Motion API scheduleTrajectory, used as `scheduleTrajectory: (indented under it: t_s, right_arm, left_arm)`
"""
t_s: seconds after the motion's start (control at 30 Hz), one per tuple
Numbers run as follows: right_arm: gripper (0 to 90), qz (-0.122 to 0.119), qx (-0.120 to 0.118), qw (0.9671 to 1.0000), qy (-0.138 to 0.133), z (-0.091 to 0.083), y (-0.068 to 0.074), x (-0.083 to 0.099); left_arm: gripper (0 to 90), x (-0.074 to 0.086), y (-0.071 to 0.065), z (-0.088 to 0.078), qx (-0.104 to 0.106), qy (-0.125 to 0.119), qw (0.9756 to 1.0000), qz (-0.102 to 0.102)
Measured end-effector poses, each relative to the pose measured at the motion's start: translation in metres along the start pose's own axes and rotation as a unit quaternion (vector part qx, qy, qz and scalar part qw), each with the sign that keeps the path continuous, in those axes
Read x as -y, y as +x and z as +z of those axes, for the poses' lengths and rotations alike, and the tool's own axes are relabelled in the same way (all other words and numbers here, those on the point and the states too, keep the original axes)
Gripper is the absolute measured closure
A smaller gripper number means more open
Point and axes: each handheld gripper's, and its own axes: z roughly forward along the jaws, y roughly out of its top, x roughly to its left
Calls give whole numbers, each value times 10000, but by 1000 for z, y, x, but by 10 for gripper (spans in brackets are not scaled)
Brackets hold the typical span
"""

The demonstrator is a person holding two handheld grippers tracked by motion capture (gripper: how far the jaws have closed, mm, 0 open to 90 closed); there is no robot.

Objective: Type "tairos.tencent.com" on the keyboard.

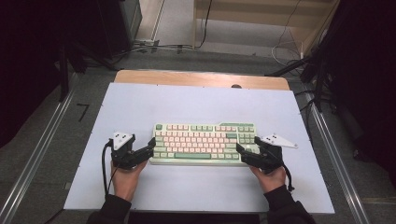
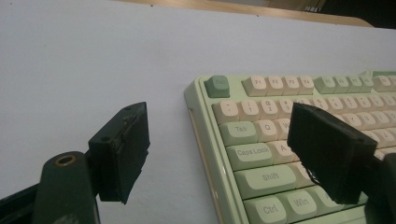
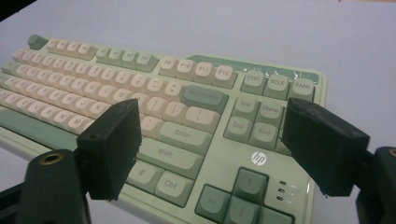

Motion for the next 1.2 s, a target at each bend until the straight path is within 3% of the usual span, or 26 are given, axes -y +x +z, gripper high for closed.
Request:
scheduleTrajectory:
  t_s: [0.1,0.3,0.33,0.43,0.57,0.7,0.93,1.2]
  right_arm:
    - [205,41,-18,10000,-21,1,1,-2]
    - [317,10,-114,9999,-54,4,4,-4]
    - [388,-95,-216,9997,-23,7,6,-4]
    - [472,-201,-346,9992,20,9,8,-4]
    - [545,-261,-516,9983,38,13,10,-4]
    - [597,-280,-596,9977,155,19,12,-4]
    - [837,-402,-721,9961,301,25,16,-6]
    - [878,-497,-701,9958,318,29,21,-7]
  left_arm:
    - [227,0,-2,2,14,-3,10000,-10]
    - [289,-2,-8,6,55,-1,10000,32]
    - [345,-3,-9,7,104,3,9999,50]
    - [462,-4,-11,10,394,85,9992,64]
    - [587,-3,-15,16,622,209,9978,136]
    - [708,-3,-19,21,745,312,9964,260]
    - [900,-2,-28,27,848,416,9947,403]
    - [900,-3,-35,32,908,481,9938,432]
